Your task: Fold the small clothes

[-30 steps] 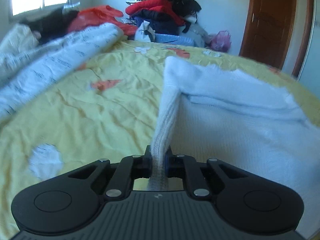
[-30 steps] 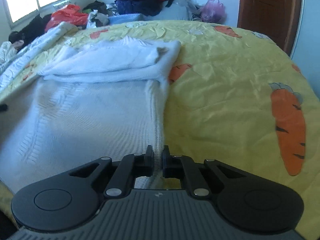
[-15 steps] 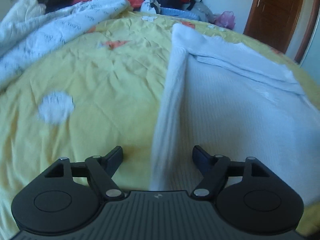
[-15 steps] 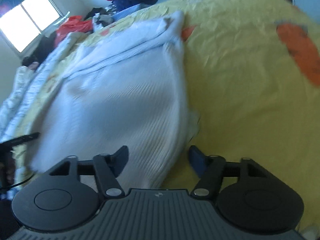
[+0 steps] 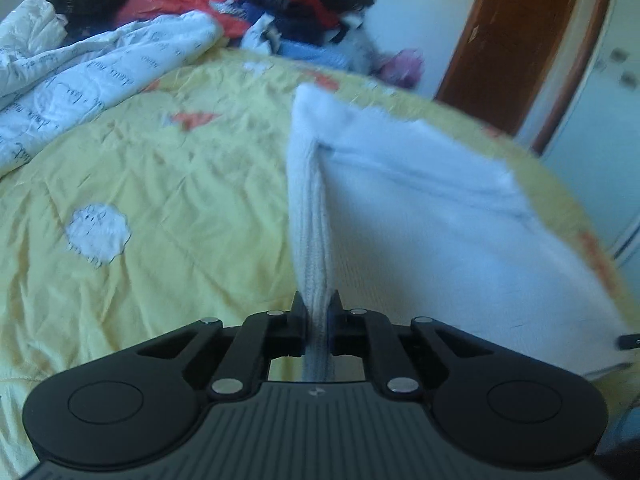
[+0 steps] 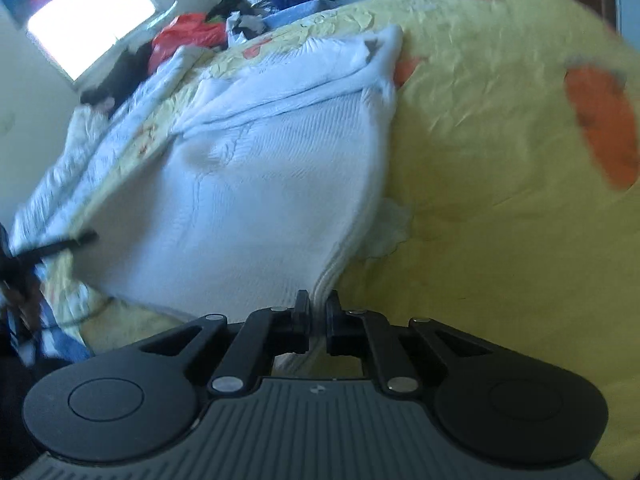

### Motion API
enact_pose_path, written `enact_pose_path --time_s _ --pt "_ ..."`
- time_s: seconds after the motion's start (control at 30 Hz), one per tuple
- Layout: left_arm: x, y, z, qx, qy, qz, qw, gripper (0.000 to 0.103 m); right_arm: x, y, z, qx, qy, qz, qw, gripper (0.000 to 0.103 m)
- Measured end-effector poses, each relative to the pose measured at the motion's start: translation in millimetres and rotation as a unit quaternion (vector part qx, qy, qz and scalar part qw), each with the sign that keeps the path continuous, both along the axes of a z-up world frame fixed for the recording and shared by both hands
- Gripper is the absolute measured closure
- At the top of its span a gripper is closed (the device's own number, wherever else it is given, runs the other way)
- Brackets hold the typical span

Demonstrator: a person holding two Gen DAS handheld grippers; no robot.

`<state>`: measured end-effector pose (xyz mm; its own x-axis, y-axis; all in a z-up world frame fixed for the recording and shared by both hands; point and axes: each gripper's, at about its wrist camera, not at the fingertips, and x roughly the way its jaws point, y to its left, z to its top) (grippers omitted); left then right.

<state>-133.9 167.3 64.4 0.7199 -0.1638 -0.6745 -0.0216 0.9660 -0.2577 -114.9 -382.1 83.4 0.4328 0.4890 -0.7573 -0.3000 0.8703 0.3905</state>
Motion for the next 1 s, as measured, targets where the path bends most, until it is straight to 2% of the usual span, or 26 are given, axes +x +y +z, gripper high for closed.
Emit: enact_pose_path --time_s 0.07,0.13,0.2,0.27,0.33,0.4,0.43,0.5,0.53,0.57,0.6,0.63,0.67,0.77,0.8,0.83,0.87,0.9,0.93,1.0 --pt "1 -1 -7 0.016 0.015 -0.006 0.9997 0.095 1 -6 -6 -0.016 0.013 -0.003 1.000 0.094" --pt "7 -1 -28 0.043 0.052 0.002 0.9977 0.095 4 -3 -23 -0.032 0.032 0.000 0.999 0.094" --pt "9 1 -41 0.047 0.071 0.006 0.9963 0.095 4 4 -40 -0.035 0.042 -0.005 0.998 0.093" --pt "8 4 -38 0.047 0.068 -0.002 0.9966 0.092 4 5 -41 -0.025 0.037 -0.023 0.999 0.079" --pt "5 7 -23 0.055 0.061 -0.026 0.9963 0.091 5 2 -34 -0.031 0.027 -0.033 0.999 0.047" --pt "4 6 0 0.073 0.051 -0.057 0.9943 0.091 5 -2 -18 -0.055 -0.015 -0.057 0.997 0.038" --pt "3 4 10 0.085 0.037 -0.062 0.9938 0.090 8 -4 -9 -0.058 -0.038 -0.072 0.995 0.038" --pt "7 -7 32 0.106 -0.004 -0.064 0.9922 0.072 21 0 8 -0.048 -0.082 -0.092 0.991 0.038" --pt "11 -16 41 0.111 -0.021 -0.070 0.9911 0.043 29 10 14 -0.038 -0.102 -0.094 0.990 0.038" --pt "15 -27 48 0.114 -0.046 -0.077 0.9895 0.020 38 23 17 -0.024 -0.116 -0.085 0.989 0.038" --pt "17 -39 53 0.116 -0.081 -0.080 0.9868 0.016 47 40 17 -0.007 -0.123 -0.070 0.990 0.038" --pt "20 -53 54 0.116 -0.120 -0.087 0.9822 0.015 55 58 15 0.009 -0.128 -0.050 0.991 0.038" --pt "26 -68 51 0.117 -0.135 -0.094 0.9795 0.015 64 80 12 0.020 -0.131 -0.025 0.991 0.038" --pt "57 -119 19 0.148 -0.129 -0.121 0.9730 0.015 87 144 -9 0.034 -0.120 0.043 0.991 0.039" --pt "66 -133 1 0.169 -0.119 -0.135 0.9692 0.015 93 158 -14 0.035 -0.110 0.055 0.992 0.040" --pt "75 -147 -19 0.191 -0.092 -0.148 0.9660 0.017 98 172 -21 0.028 -0.101 0.068 0.992 0.040" --pt "81 -155 -39 0.204 -0.063 -0.161 0.9636 0.032 100 185 -31 0.005 -0.093 0.077 0.993 0.039" --pt "85 -160 -57 0.208 -0.024 -0.176 0.9617 0.039 100 193 -39 -0.026 -0.084 0.082 0.993 0.041" --pt "76 -155 -62 0.190 -0.048 -0.162 0.9673 0.039 96 197 -49 -0.055 -0.087 0.095 0.990 0.040" --pt "73 -142 -65 0.156 -0.029 -0.157 0.9748 0.039 70 201 -56 -0.106 -0.152 0.142 0.972 0.041"
